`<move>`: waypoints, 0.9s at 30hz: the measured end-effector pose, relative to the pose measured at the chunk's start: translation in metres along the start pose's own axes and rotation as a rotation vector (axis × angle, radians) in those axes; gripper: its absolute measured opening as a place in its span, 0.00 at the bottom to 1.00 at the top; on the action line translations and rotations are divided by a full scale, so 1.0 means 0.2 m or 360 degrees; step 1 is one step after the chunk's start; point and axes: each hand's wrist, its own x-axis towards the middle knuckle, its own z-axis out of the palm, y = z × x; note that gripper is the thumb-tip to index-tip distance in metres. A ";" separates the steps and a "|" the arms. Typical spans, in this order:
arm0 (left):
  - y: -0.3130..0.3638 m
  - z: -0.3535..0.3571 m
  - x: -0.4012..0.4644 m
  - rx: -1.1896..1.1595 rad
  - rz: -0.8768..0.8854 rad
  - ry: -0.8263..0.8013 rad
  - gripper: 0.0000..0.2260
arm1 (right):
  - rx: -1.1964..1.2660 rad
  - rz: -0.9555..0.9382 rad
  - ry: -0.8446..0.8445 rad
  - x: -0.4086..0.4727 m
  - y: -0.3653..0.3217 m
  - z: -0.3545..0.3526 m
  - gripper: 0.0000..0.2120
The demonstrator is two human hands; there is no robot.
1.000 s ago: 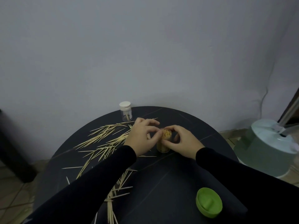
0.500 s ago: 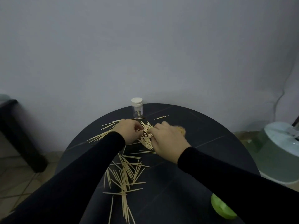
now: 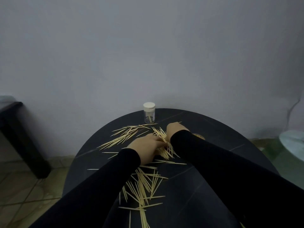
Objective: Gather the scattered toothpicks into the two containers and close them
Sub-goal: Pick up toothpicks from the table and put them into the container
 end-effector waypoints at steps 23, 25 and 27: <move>0.01 0.01 -0.03 0.0198 0.0150 0.0231 0.15 | -0.0058 -0.0155 0.0202 -0.06 0.06 -0.02 0.14; 0.01 0.01 -0.04 0.0164 0.0100 0.0294 0.14 | -0.0005 -0.0192 0.0260 -0.07 0.07 -0.02 0.15; 0.02 0.00 -0.04 0.0111 0.0056 0.0346 0.14 | 0.0140 -0.0224 0.0333 -0.11 0.09 -0.03 0.14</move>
